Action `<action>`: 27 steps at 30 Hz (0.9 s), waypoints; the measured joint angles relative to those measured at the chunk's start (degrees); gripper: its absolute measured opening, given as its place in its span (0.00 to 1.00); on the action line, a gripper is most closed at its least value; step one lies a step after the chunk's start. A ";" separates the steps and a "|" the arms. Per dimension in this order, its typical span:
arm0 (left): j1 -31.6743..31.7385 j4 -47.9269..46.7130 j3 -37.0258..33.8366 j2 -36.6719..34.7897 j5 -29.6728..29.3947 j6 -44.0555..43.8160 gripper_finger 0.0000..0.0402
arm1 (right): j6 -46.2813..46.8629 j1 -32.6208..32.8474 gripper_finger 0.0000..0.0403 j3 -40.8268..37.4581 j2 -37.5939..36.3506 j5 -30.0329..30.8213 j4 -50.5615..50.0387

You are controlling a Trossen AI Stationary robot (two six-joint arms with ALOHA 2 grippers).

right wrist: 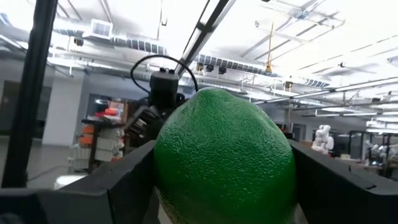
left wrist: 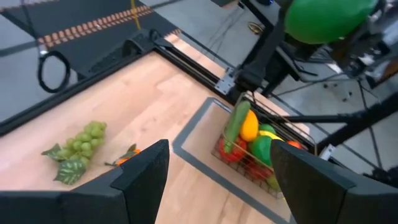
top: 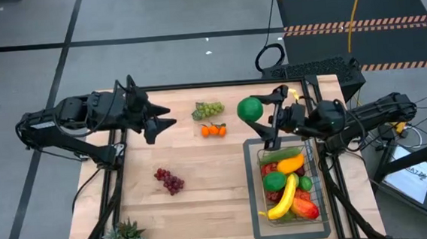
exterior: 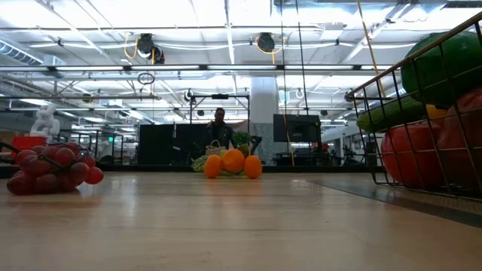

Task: Build produce basket
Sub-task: Put the green lime into the wire basket

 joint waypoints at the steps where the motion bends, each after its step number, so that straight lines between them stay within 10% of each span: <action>1: 0.00 0.00 0.00 0.00 -0.61 0.00 0.69 | 0.83 0.00 0.78 0.00 -0.13 0.03 0.01; 27: -0.35 0.00 0.00 4.66 -2.56 2.25 0.69 | 30.01 0.00 0.78 0.00 -0.40 2.01 -1.58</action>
